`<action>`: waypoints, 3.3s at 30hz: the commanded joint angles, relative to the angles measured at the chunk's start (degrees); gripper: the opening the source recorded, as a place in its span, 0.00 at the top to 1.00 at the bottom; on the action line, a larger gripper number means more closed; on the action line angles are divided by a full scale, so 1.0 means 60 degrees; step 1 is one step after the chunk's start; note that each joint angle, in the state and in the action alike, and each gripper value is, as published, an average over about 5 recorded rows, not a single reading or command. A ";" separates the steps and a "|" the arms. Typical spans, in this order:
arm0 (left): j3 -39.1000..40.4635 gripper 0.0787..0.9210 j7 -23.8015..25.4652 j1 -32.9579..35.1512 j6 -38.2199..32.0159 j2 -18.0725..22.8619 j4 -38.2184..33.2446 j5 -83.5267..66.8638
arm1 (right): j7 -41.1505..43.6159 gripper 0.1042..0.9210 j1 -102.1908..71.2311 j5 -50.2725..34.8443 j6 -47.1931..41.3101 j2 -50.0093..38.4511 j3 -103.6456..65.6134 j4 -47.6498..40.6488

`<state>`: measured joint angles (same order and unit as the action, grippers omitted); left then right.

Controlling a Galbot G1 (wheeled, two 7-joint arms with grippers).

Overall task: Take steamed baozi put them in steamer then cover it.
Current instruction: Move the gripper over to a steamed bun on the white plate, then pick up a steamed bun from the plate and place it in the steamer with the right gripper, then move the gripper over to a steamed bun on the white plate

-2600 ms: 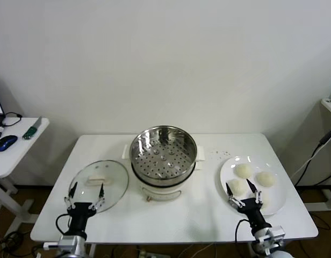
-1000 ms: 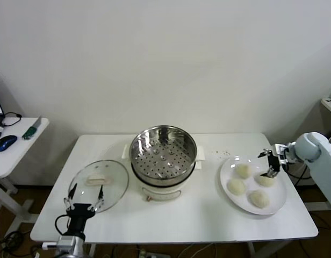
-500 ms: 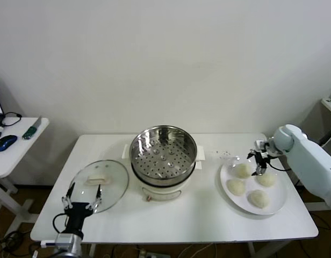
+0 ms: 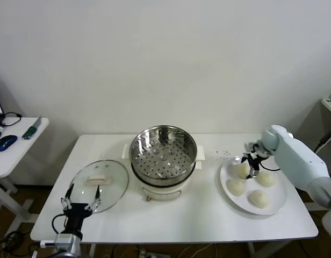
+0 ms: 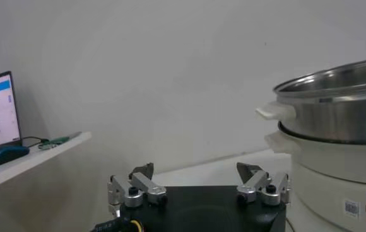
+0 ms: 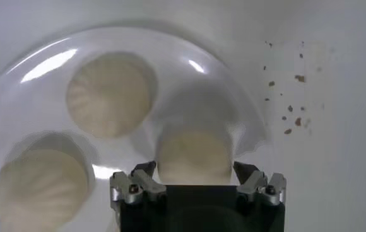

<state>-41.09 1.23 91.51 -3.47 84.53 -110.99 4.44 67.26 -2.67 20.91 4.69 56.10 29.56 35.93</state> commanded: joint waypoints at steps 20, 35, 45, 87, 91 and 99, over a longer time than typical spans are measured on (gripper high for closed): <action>0.0056 0.12 -0.0001 0.0188 -0.0036 -0.0001 -0.0114 0.0037 | 0.0331 0.32 0.2896 -0.0734 0.0886 -0.0030 0.2917 0.1536; 0.0171 0.12 0.0004 0.0359 -0.0051 0.0035 -0.0128 0.0059 | 0.0596 0.31 0.6892 -0.1901 0.3147 0.2408 0.6366 0.2828; 0.0183 0.12 0.0006 0.0429 -0.0008 -0.0038 -0.0276 0.0063 | 0.0294 0.31 0.6221 -0.0486 0.4248 0.4077 0.6215 0.3061; 0.0087 0.12 -0.0010 0.0565 -0.0005 -0.0119 -0.0426 0.0014 | -0.0128 0.13 0.3906 0.2099 0.5113 0.5370 0.5382 0.1548; 0.0072 0.12 -0.0013 0.0582 -0.0002 -0.0130 -0.0460 0.0014 | 0.0116 0.12 0.4344 0.1462 0.4989 0.4876 0.5426 0.2150; 0.0090 0.12 -0.0021 0.0685 -0.0024 -0.0145 -0.0560 0.0004 | 0.0534 0.12 0.5757 -0.1703 0.2821 0.2986 0.6085 0.3703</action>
<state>-40.65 1.09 95.36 -3.54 83.72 -114.11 4.51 68.67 25.66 25.06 30.94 82.53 63.42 51.17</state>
